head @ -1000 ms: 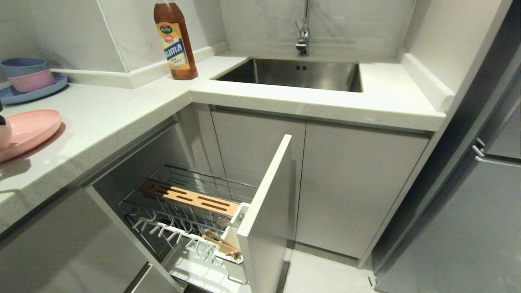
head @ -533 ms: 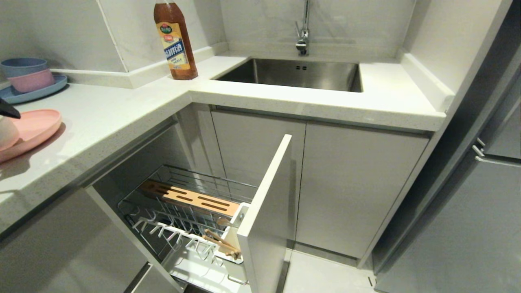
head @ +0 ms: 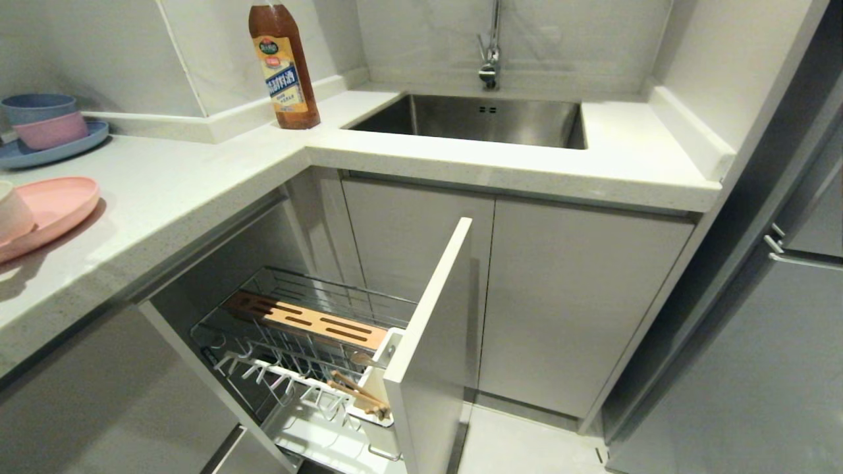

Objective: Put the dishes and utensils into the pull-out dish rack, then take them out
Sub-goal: Take the chopsticks out of the cupboard

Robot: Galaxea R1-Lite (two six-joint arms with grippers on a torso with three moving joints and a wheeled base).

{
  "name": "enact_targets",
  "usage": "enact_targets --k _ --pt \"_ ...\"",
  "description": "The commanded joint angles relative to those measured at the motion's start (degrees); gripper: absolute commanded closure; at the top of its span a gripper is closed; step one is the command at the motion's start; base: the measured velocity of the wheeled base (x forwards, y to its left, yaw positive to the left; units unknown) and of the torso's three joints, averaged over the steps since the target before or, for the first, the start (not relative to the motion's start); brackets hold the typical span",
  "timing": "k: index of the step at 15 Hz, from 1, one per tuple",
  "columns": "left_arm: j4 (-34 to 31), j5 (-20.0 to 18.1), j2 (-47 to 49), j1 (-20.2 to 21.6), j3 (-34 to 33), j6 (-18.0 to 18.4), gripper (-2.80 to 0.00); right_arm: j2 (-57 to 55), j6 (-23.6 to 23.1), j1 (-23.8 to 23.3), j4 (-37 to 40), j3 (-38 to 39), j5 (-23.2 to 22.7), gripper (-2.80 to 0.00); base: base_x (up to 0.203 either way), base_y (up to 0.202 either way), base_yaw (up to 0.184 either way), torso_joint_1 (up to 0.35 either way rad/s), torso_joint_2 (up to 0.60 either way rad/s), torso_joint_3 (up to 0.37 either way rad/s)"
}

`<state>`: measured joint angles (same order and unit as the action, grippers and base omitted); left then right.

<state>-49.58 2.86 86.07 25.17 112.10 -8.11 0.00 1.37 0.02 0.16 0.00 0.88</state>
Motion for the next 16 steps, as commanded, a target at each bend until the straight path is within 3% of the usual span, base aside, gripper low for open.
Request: enact_targets --k 1,5,7,12,16 --pt "-0.16 -0.08 -4.48 -0.16 -0.11 -0.49 0.0 0.0 -0.05 0.06 0.02 0.17 0.0 0.0 0.0 0.0 0.0 0.0 0.0 0.0" --pt "0.08 -0.34 -13.51 -3.5 -1.47 -2.01 0.0 0.0 -0.03 -0.01 0.01 0.09 0.0 0.0 0.0 0.0 0.0 0.0 0.0 0.0" --pt "0.04 -0.18 -17.87 -7.56 -3.14 -3.73 0.0 0.0 -0.01 0.05 0.0 0.11 0.0 0.0 0.0 0.0 0.0 0.0 0.0 0.0" --pt "0.05 0.85 -25.99 -26.74 -15.48 -8.93 0.0 0.0 0.04 0.06 0.02 0.09 0.0 0.0 0.0 0.0 0.0 0.0 0.0 0.0" --pt "-0.25 1.14 -27.72 -39.76 -26.93 -10.22 0.0 0.0 -0.01 0.05 0.0 0.17 0.0 0.0 0.0 0.0 0.0 0.0 0.0 0.0"
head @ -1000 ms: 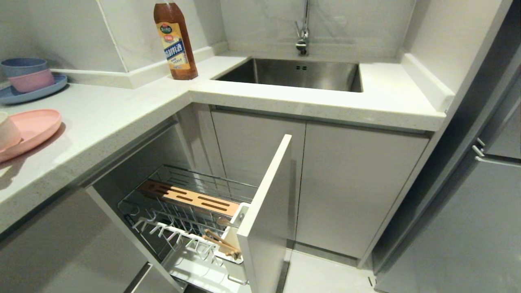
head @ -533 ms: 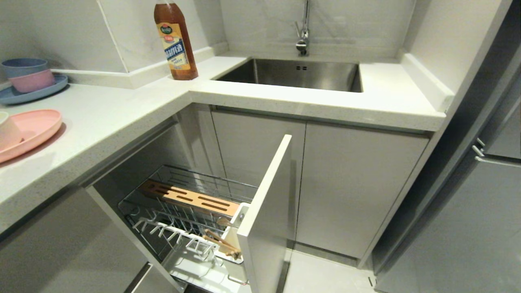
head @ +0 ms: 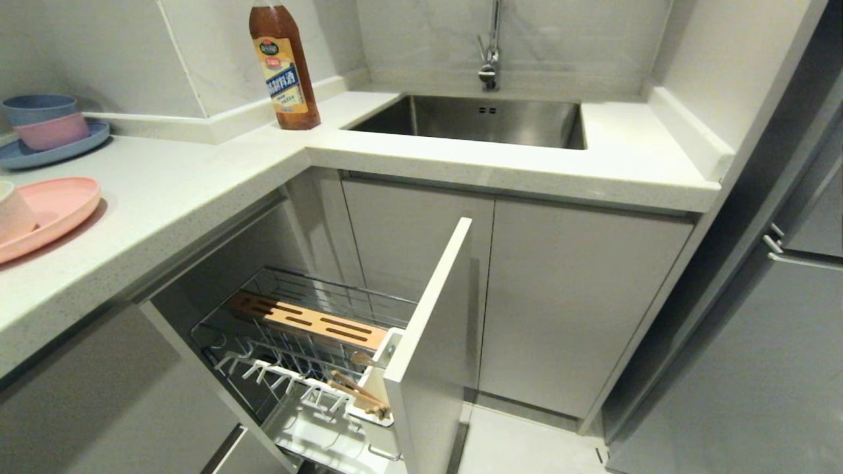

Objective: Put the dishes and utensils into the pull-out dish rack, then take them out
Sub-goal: Take the chopsticks out of the cupboard

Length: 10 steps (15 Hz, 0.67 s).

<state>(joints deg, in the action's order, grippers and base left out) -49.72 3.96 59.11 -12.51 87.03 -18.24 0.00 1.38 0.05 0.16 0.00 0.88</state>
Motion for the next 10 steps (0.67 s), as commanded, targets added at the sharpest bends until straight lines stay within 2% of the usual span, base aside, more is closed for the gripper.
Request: enact_targets --k 1,5,10 --pt "-0.66 -0.06 0.42 -3.3 -4.25 -0.27 0.0 0.0 -0.06 0.04 0.02 0.18 0.0 0.0 0.0 0.0 0.0 0.0 0.0 0.0" --pt "-2.77 -2.79 9.75 -4.41 -8.6 -0.05 0.0 0.0 0.01 0.04 0.01 0.09 0.0 0.0 0.0 0.0 0.0 0.0 0.0 0.0" --pt "-2.98 -3.88 26.49 -9.15 -6.26 0.21 0.0 0.0 -0.06 -0.04 0.02 0.16 0.0 0.0 0.0 0.0 0.0 0.0 0.0 0.0"
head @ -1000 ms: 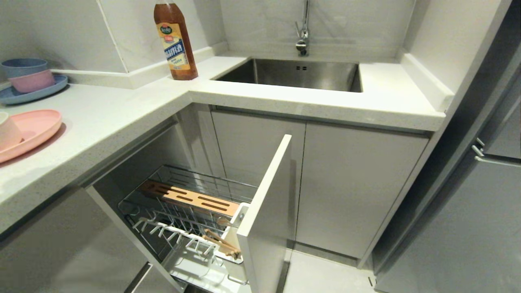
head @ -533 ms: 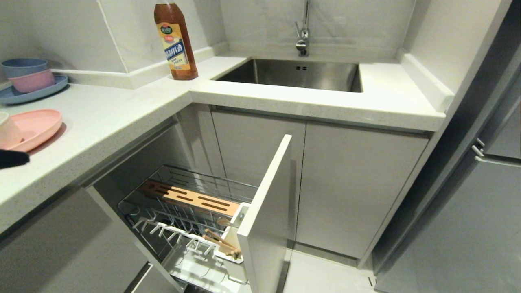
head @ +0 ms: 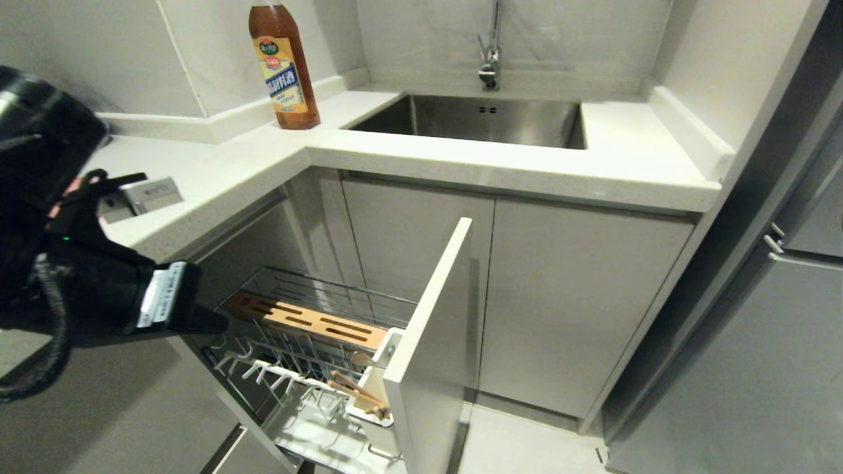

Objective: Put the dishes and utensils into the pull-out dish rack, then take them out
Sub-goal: Take the chopsticks out of the cupboard

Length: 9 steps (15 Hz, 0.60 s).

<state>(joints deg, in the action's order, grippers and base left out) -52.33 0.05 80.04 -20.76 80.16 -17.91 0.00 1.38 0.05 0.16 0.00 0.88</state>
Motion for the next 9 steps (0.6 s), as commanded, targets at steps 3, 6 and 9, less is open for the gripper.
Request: enact_targets --k 3,6,9 --pt "-0.1 -0.04 11.59 -3.23 1.53 -0.27 0.0 0.0 -0.03 0.03 -0.03 0.18 0.0 0.0 0.0 0.0 0.0 0.0 0.0 0.0" --pt "1.03 0.05 15.34 -3.62 0.98 -0.27 0.0 0.0 0.02 0.04 0.02 0.12 0.0 0.0 0.0 0.0 0.0 0.0 0.0 0.0" --pt "2.24 0.14 18.67 -3.59 0.66 -0.2 -2.8 0.0 -0.03 0.04 0.02 0.09 0.0 0.0 0.0 0.0 0.0 0.0 0.0 0.0"
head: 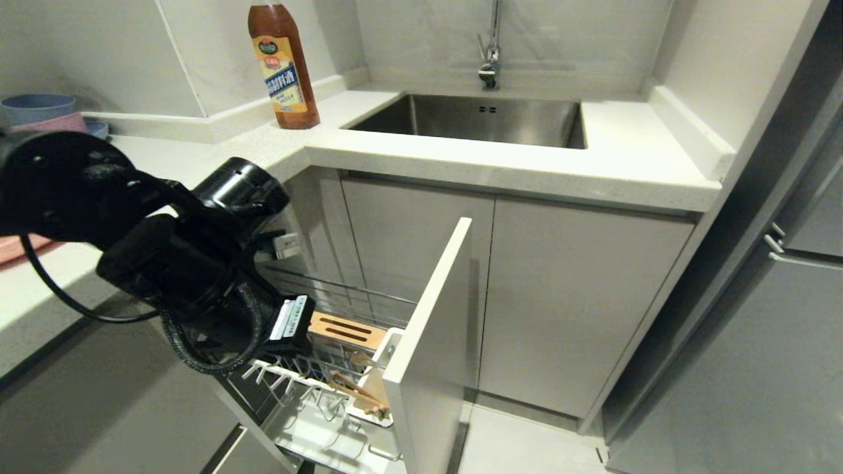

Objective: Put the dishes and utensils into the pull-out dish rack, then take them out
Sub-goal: Take the chopsticks out of the cupboard

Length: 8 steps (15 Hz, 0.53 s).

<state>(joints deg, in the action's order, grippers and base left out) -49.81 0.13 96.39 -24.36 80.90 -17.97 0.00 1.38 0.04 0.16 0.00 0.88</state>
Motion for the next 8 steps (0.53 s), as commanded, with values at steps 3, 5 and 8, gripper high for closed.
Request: enact_targets --k 3,5,8 --pt "0.28 0.13 5.63 0.19 0.17 -0.43 -2.8 0.0 0.03 -0.04 0.02 0.09 0.0 0.0 0.0 0.0 0.0 0.0 0.0 0.0" --pt "0.99 0.18 8.28 0.71 0.3 -0.53 -2.8 0.0 0.01 0.0 0.02 0.15 0.0 0.0 0.0 0.0 0.0 0.0 0.0 0.0" --pt "1.04 0.25 11.14 0.86 0.39 -0.65 -2.8 0.0 0.01 -0.01 0.0 0.18 0.0 0.0 0.0 0.0 0.0 0.0 0.0 0.0"
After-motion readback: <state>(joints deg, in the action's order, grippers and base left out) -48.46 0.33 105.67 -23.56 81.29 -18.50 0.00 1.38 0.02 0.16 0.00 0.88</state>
